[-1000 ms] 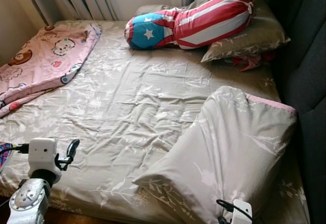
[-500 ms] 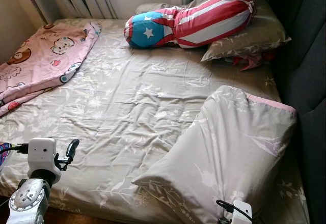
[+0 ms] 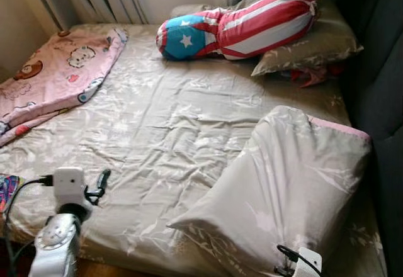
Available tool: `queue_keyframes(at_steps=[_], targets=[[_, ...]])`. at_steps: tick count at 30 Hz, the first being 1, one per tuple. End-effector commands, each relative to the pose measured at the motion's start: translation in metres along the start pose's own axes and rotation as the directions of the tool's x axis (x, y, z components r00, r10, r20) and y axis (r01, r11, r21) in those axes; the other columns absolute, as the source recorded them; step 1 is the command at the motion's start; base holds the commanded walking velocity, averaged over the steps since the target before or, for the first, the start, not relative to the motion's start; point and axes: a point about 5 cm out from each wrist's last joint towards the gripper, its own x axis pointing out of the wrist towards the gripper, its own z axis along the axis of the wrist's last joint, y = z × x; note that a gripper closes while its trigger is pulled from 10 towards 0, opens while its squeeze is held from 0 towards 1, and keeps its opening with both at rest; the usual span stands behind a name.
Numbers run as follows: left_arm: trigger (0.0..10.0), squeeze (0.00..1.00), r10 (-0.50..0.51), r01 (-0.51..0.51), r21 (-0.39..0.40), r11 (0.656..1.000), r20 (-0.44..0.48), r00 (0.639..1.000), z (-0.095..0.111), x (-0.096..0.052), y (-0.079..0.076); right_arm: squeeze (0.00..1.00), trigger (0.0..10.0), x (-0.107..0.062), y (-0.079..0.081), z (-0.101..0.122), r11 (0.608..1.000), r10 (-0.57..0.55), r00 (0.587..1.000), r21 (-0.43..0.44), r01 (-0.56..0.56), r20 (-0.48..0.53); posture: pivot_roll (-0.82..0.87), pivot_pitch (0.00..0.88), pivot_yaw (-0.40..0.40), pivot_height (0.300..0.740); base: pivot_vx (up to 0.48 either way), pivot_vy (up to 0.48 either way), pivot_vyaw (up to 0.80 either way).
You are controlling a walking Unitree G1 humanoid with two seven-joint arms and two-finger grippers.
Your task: Clean up the room
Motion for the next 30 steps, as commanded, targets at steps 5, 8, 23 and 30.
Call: queue_keyframes(at_steps=[5, 8, 23, 30], targets=[[10.0, 0.00, 0.019, -0.020, -0.019, 1.000, -0.042, 0.999, -0.018, 0.010, -0.012, 0.00, 0.0, 0.001, -0.071, 0.069, 0.968, -0.250, 0.930, 0.105, 0.229, 0.271, 0.02, 0.000, 0.064, 0.740, 0.000, 0.000, 0.00], [10.0, 0.00, 0.025, -0.026, -0.028, 0.999, -0.048, 0.999, -0.022, 0.012, -0.014, 0.00, 0.0, -0.002, -0.087, 0.084, 0.956, -0.292, 0.898, 0.077, 0.282, 0.330, 0.00, 0.000, 0.051, 0.740, 0.000, 0.000, 0.00], [10.0, 0.00, 0.051, -0.053, -0.036, 0.998, -0.074, 0.996, -0.031, 0.020, -0.013, 0.00, 10.0, -0.013, -0.129, 0.119, 0.937, -0.346, 0.839, 0.111, 0.331, 0.420, -0.04, 0.000, 0.047, 0.740, 0.000, 0.000, 0.00], [10.0, 0.00, 0.038, -0.044, -0.047, 0.998, -0.133, 0.990, -0.048, 0.014, -0.021, 1.00, 10.0, -0.003, -0.093, 0.103, 0.981, -0.189, 0.902, 0.045, 0.187, 0.388, -0.04, 0.000, 0.039, 0.740, 0.000, 0.000, 0.00]])
